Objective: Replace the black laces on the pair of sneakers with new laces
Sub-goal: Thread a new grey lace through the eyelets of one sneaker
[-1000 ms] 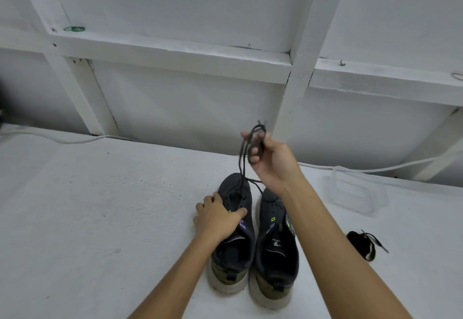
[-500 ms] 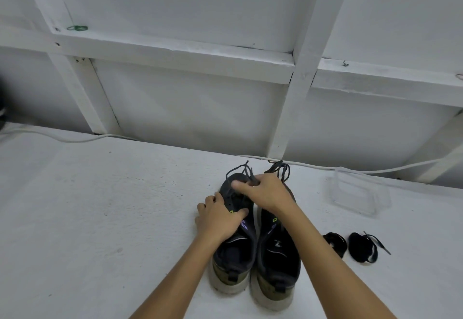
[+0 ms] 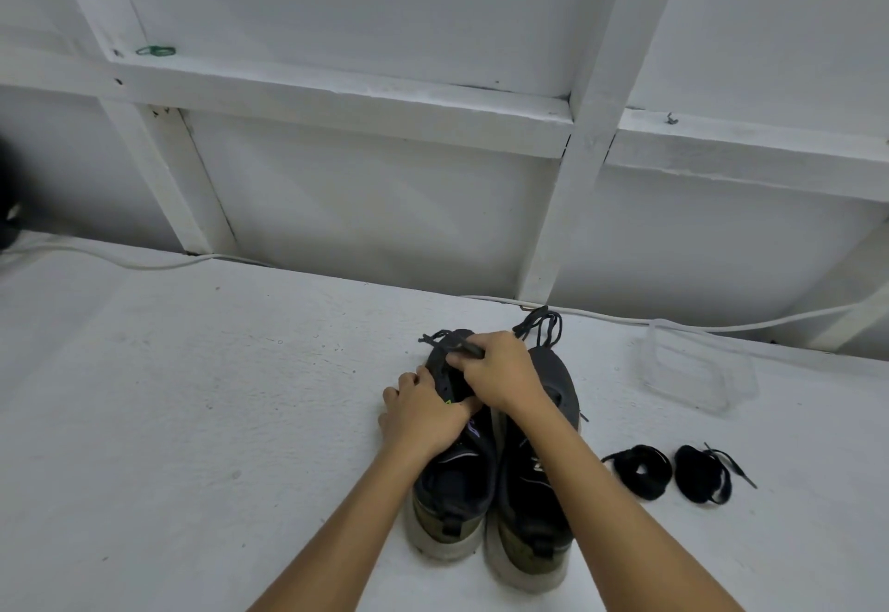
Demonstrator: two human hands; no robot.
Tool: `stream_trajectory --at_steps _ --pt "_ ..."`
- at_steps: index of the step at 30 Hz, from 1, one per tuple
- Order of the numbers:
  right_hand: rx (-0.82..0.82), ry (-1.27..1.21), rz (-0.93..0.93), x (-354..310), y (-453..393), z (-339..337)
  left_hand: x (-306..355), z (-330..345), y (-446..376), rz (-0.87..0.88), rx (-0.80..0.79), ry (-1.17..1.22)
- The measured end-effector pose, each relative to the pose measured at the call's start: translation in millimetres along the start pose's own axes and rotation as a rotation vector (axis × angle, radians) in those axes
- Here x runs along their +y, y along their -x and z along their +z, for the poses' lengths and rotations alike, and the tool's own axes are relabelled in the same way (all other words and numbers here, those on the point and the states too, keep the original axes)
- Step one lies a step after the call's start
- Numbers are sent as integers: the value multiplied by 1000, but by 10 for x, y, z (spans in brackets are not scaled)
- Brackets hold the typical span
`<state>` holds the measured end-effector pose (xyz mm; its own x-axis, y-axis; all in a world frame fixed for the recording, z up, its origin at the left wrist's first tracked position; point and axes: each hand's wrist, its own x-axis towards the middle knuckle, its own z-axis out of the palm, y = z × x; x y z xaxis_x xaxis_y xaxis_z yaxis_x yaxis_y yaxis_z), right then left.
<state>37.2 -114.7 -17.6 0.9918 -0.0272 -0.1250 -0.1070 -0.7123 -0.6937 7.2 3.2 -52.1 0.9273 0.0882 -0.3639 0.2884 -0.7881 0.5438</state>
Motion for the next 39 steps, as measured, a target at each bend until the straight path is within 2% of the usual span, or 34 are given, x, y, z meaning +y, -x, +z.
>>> stream_trajectory --at_steps 2,6,8,12,23,30,34,37,39 --pt "-12 -160 -28 -54 31 -106 4 -9 -1 -6 -3 8" --pt "92 -525 -111 -337 52 -513 12 -26 15 -8 -14 -30" --pt "140 -594 -147 -488 33 -751 15 -34 11 -7 -23 -45" --pt "172 -538 -212 -617 17 -859 3 -39 10 -10 -24 -43" --pt "280 -573 -183 -733 -32 -795 17 -59 38 -20 -24 -90" --pt "108 -397 -156 -708 -40 -933 13 -28 21 -5 -23 -136" --pt "42 -305 -118 -609 -65 -992 39 -96 18 162 121 -162" --pt "51 -237 -92 -513 -95 -951 88 -157 -58 293 247 62" --pt "69 -142 -65 -393 -121 -884 84 -187 -106 322 268 223"
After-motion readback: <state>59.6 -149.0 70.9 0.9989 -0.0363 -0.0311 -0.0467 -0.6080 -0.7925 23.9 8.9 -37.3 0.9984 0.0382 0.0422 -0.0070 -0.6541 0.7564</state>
